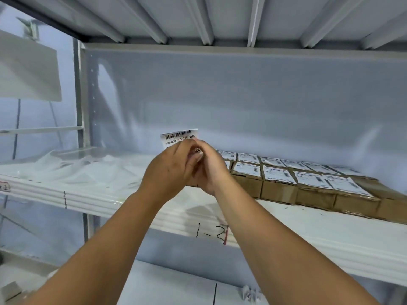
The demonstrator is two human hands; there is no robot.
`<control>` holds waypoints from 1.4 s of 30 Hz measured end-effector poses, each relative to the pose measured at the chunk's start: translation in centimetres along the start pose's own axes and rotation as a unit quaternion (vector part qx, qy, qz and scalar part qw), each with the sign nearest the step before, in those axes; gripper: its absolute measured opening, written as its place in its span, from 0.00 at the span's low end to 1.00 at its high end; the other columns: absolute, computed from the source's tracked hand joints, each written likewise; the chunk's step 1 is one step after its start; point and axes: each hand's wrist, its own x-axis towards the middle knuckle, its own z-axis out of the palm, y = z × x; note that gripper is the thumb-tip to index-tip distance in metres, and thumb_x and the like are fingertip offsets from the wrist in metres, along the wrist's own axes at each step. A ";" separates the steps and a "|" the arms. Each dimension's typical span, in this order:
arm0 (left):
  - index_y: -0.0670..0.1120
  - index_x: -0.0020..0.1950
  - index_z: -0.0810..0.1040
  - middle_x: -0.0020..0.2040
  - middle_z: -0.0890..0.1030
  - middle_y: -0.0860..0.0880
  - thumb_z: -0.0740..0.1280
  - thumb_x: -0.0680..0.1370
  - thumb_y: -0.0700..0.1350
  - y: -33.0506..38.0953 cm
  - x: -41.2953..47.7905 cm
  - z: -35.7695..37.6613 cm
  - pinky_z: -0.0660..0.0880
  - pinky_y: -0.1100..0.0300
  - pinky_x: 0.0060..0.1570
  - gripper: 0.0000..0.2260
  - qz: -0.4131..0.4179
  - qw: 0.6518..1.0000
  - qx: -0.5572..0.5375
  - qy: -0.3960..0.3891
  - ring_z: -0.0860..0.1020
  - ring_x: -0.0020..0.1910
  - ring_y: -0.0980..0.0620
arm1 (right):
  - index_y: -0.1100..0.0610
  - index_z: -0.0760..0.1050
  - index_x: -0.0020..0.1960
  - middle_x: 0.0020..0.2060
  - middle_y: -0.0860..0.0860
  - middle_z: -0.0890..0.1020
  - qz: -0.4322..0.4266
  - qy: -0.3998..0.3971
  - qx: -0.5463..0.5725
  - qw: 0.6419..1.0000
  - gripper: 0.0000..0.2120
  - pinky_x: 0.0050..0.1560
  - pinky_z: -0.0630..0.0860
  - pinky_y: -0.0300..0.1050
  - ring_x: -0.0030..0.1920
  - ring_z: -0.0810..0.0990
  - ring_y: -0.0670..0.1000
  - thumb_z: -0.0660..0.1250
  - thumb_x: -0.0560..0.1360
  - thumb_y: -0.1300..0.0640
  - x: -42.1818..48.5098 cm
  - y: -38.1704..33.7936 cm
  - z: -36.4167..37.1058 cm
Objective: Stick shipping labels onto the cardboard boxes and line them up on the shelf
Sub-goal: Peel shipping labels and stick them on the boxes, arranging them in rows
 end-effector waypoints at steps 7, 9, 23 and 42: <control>0.49 0.66 0.69 0.60 0.73 0.51 0.62 0.74 0.58 5.5 0.7 2.8 0.67 0.59 0.58 0.23 0.005 0.991 -0.098 -0.086 0.69 0.61 0.53 | 0.52 0.67 0.45 0.42 0.57 0.78 -0.059 0.105 0.022 0.992 0.09 0.47 0.76 0.54 0.40 0.78 0.56 0.58 0.76 0.66 -2.9 -1.9 -6.5; 0.53 0.70 0.63 0.58 0.71 0.57 0.68 0.74 0.54 7.3 1.1 3.4 0.64 0.59 0.61 0.27 -0.013 0.985 -0.129 -0.116 0.66 0.64 0.55 | 0.52 0.67 0.40 0.43 0.57 0.78 -0.063 0.124 -0.020 0.990 0.12 0.41 0.78 0.50 0.38 0.79 0.54 0.56 0.77 0.66 -4.1 -2.9 -8.6; 0.53 0.45 0.81 0.46 0.78 0.49 0.65 0.76 0.33 19.7 3.9 12.1 0.73 0.62 0.46 0.14 -0.207 0.853 -0.444 -0.180 0.76 0.43 0.52 | 0.52 0.66 0.41 0.44 0.54 0.79 -0.155 0.195 -0.096 0.964 0.12 0.34 0.74 0.42 0.38 0.78 0.52 0.59 0.78 0.67 -12.8 -9.2 -23.3; 0.48 0.45 0.77 0.46 0.76 0.43 0.66 0.74 0.30 31.0 8.7 23.9 0.75 0.54 0.50 0.12 -0.232 0.797 -0.499 -0.247 0.76 0.45 0.48 | 0.55 0.73 0.35 0.39 0.49 0.79 -0.253 0.302 -0.287 0.873 0.14 0.40 0.71 0.38 0.40 0.75 0.51 0.64 0.73 0.72 -18.1 -14.5 -37.2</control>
